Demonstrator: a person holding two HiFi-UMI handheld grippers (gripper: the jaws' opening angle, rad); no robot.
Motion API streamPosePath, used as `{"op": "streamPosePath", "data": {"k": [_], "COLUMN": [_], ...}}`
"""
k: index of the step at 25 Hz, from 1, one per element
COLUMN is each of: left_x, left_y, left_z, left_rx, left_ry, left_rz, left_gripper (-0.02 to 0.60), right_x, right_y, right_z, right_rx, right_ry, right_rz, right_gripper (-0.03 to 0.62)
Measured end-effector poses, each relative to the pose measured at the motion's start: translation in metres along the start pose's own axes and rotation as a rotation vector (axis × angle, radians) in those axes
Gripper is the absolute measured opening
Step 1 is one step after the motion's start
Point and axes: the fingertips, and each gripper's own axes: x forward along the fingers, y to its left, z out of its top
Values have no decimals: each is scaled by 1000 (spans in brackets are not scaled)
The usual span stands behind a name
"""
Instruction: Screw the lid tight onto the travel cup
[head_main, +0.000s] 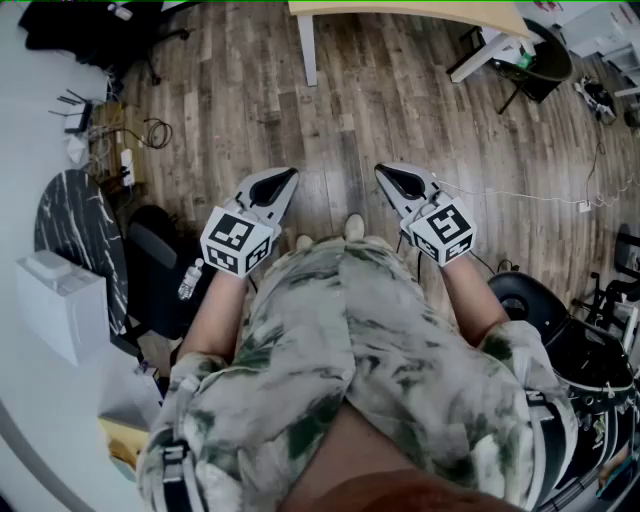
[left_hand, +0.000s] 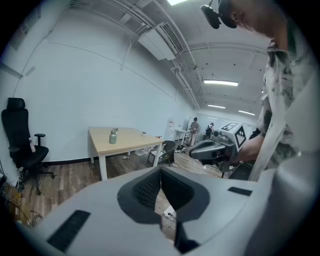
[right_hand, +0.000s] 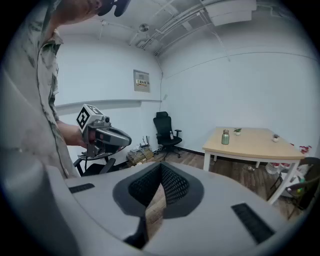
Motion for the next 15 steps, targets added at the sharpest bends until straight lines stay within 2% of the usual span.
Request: {"op": "streamPosePath", "data": {"k": [11,15], "left_x": [52,73], "left_y": [-15,-18], "left_z": [2,16], "left_rx": [6,10], "left_ry": [23,30], "left_rz": [13,19], "left_gripper": [23,25], "right_x": [-18,-25], "right_y": [-47,-69], "right_z": [-18,-14], "right_rx": [0,14], "right_ry": [-9,-14], "right_rz": [7,25], "right_gripper": [20,20]}}
